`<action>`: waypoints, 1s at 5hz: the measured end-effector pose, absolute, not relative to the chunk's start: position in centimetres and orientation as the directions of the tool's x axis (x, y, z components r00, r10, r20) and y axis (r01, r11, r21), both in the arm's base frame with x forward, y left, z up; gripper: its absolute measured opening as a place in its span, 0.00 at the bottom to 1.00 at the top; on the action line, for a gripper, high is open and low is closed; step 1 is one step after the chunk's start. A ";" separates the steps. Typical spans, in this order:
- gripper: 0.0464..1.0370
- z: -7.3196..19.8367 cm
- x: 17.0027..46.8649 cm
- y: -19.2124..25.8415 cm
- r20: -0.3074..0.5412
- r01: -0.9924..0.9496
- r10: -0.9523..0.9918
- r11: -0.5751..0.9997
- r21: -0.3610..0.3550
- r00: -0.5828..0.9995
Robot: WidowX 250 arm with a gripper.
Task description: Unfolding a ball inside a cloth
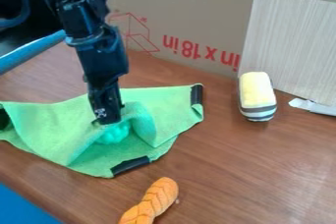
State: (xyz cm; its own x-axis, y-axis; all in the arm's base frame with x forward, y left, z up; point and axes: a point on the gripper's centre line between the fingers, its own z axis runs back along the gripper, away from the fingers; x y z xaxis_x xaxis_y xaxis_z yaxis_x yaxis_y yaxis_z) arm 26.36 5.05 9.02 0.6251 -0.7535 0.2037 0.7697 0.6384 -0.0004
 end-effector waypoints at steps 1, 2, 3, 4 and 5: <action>0.10 9.0 26.3 5.5 0.197 0.770 -0.756 0.638 0.007 0.625; 0.01 9.0 26.1 6.1 0.197 0.765 -0.751 0.644 0.010 0.630; 0.00 9.0 25.7 6.5 0.195 0.761 -0.745 0.648 -0.010 0.637; 0.00 10.3 26.5 7.5 0.216 0.735 -0.719 0.679 0.009 0.661; 0.00 11.7 28.2 9.7 0.227 0.683 -0.673 0.729 0.044 0.704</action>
